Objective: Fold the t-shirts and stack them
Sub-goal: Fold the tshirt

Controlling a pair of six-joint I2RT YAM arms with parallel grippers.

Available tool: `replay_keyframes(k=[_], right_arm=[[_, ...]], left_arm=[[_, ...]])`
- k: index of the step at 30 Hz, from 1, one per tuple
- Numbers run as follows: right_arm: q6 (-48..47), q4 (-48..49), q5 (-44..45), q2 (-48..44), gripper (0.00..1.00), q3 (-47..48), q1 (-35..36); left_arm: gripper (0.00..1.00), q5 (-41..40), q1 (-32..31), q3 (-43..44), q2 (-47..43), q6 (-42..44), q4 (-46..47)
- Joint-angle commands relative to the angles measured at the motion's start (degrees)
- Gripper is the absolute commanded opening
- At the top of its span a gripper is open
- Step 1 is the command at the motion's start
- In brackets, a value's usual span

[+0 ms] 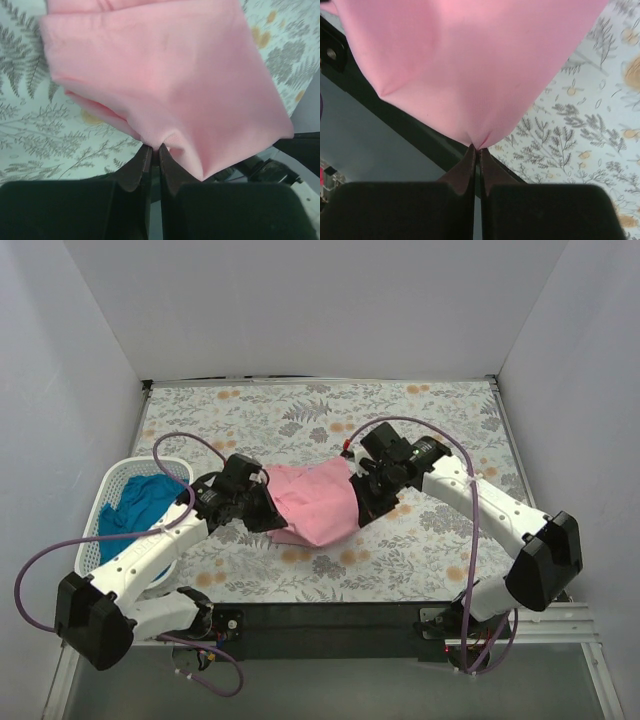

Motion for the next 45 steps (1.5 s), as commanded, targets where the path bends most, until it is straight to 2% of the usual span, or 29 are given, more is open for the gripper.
replay_keyframes(k=[1, 4, 9, 12, 14, 16, 18, 19, 20, 21, 24, 28, 33, 36, 39, 43, 45], right_arm=[[0.1, -1.4, -3.8, -6.8, 0.01, -6.8, 1.5], [1.7, -1.4, -5.5, -11.4, 0.01, -13.4, 3.8], [6.3, -1.5, -7.8, -16.8, 0.01, -20.0, 11.7], [7.4, -2.1, -8.9, -18.4, 0.01, -19.6, 13.3], [6.7, -2.5, -6.1, -18.3, 0.01, -15.8, 13.1], [5.2, -3.1, -4.6, -16.3, 0.01, -12.6, 9.6], [3.7, -2.9, -3.2, -14.2, 0.01, -8.8, 4.7], [1.7, -2.6, -2.6, -11.9, 0.01, -7.8, 3.0], [0.3, -2.4, -2.7, -10.3, 0.01, -5.9, -0.6], [-0.8, -2.2, -2.7, -8.5, 0.01, -5.0, -2.3], [-4.8, -1.2, -3.6, -1.0, 0.01, -1.4, -7.2], [-7.1, 5.1, -5.5, 8.3, 0.01, -0.7, -13.7], [-8.5, 10.9, -8.1, 19.6, 0.01, 2.9, -19.3], [-8.1, 14.1, -8.1, 23.5, 0.01, 1.8, -20.9], [-8.0, 16.2, -9.7, 22.9, 0.01, -0.4, -21.5], [-7.3, 19.2, -8.9, 20.0, 0.01, -4.8, -21.7], [-7.2, 19.5, -8.9, 20.0, 0.01, -5.6, -21.9]], left_arm=[[0.0, 6.7, -1.1, -5.6, -5.6, 0.9, -1.8], [0.0, 8.8, -4.4, -10.2, -11.2, -0.5, -3.8], [0.0, 7.8, -14.9, -12.3, -16.3, -5.1, -9.6], [0.0, 7.5, -15.7, -10.3, -17.8, -6.1, -11.9], [0.0, 4.2, -15.7, -7.3, -16.9, -6.0, -13.4], [0.0, 1.9, -14.8, -5.1, -12.2, -4.4, -13.3], [0.0, 2.1, -10.3, -2.7, -9.0, 0.0, -11.3], [0.0, 3.5, -7.8, -2.7, -7.3, 2.0, -7.3], [0.0, 5.4, -1.7, -2.9, -4.6, 3.4, -4.8], [0.0, 8.0, 0.9, -3.1, -2.7, 5.9, -2.2], [0.0, 8.8, 7.4, -0.1, 6.1, 8.4, 5.6], [0.0, 9.2, 8.8, 6.7, 17.8, 10.4, 14.0], [0.0, 8.2, 9.9, 15.0, 31.5, 12.9, 17.2], [0.0, 9.0, 9.9, 17.5, 36.1, 13.8, 17.8], [0.0, 10.1, 9.9, 18.1, 36.0, 14.6, 18.1], [0.0, 7.7, 9.9, 16.7, 34.9, 15.7, 19.2], [0.0, 9.5, 9.9, 17.5, 35.7, 16.5, 18.7]])
